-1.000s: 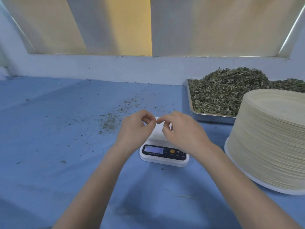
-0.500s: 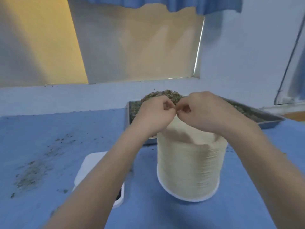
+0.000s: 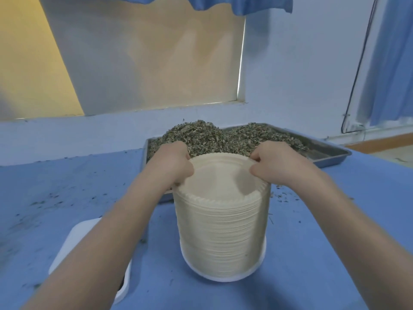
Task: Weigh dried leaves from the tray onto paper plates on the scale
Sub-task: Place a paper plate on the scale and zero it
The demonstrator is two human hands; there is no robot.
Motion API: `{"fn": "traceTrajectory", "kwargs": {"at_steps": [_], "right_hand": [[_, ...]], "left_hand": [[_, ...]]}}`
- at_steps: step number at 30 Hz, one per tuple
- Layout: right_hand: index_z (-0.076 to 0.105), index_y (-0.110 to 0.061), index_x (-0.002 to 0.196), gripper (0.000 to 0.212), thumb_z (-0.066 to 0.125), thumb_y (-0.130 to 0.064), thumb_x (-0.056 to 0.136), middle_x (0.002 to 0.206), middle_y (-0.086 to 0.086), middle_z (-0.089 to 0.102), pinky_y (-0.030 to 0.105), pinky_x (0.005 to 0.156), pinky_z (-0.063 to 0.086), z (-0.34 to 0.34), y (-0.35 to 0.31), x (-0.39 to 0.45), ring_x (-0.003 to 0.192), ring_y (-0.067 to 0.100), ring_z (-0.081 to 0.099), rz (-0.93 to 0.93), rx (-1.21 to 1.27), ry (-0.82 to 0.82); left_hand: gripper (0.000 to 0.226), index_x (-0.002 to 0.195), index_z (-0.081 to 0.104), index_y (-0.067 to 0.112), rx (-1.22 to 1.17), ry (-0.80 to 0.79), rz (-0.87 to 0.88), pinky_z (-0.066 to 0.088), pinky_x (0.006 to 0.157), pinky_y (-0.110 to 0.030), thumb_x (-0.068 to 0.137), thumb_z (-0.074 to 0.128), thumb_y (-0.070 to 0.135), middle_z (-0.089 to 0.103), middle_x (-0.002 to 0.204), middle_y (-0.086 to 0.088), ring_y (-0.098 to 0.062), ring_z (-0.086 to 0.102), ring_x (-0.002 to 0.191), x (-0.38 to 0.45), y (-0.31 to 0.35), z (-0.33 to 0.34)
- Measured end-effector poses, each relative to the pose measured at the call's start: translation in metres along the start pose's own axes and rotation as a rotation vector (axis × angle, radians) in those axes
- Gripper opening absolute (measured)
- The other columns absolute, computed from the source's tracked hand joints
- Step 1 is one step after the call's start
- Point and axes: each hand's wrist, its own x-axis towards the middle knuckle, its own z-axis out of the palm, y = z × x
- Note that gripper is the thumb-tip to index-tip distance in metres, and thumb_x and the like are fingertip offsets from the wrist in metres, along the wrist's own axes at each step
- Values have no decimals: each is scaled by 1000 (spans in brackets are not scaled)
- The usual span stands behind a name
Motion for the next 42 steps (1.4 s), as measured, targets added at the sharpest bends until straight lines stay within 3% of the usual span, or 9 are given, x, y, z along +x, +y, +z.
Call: {"fn": "traceTrajectory", "kwargs": {"at_steps": [4,9,14,17,21,28,33,38,42], "right_hand": [[53,-7,65,17,47,-5,82,63,8,49,27,53,32,-12,0,0,59,22,42,30,66,77],[40,-12,62,21,41,-4,82,56,3,36,27,49,24,-25,-23,-7,53,19,32,13,168,153],[64,-9,95,27,40,-3,85,86,9,62,22,53,36,-21,-92,-11,76,26,55,-70,285,141],[48,-7,66,22,41,-2,86,67,7,50,23,47,31,-5,-145,-12,61,22,48,-167,242,87],[39,-9,62,25,42,-2,85,62,5,41,26,46,29,35,-200,-13,56,18,39,-255,216,-26],[42,-9,64,27,44,-4,90,68,4,45,27,54,35,122,-216,1,61,21,45,-150,166,-132],[58,-6,104,19,43,-8,91,106,11,58,30,67,37,160,-203,11,88,28,52,-92,109,-154],[48,-10,72,15,44,-7,87,84,10,54,28,54,36,184,-196,23,84,29,53,-87,200,-216],[52,-7,125,39,44,-33,97,129,17,48,40,90,43,193,-197,21,120,35,45,-100,280,-177]], "left_hand": [[17,95,64,18,-65,72,33,32,52,-23,87,55,6,55,89,-5,-20,46,78,-1,5,-12],[30,116,66,15,-213,162,-33,41,70,-28,89,56,8,62,106,-7,-21,53,89,-6,-2,-39],[30,114,68,18,-207,263,-150,37,71,-25,88,56,9,65,107,-5,-18,50,88,-33,-59,-68],[23,103,73,18,-192,326,-257,38,68,-24,85,59,10,66,93,-2,-19,54,86,-59,-108,-84],[11,86,70,20,-157,368,-402,37,57,-22,81,65,11,61,80,-4,-21,49,74,-90,-166,-94],[19,76,49,13,-172,320,-485,32,58,-26,78,67,9,45,76,-6,-17,41,70,-87,-222,-32],[13,88,54,10,-289,270,-521,42,64,-36,81,65,7,48,80,-6,-24,51,81,-70,-238,14],[15,95,55,15,-366,282,-589,40,66,-27,82,64,14,56,96,-6,-24,55,86,-62,-252,33],[42,124,51,14,-389,261,-611,41,69,-27,88,62,33,58,115,-6,-18,53,87,-63,-258,39]]}}
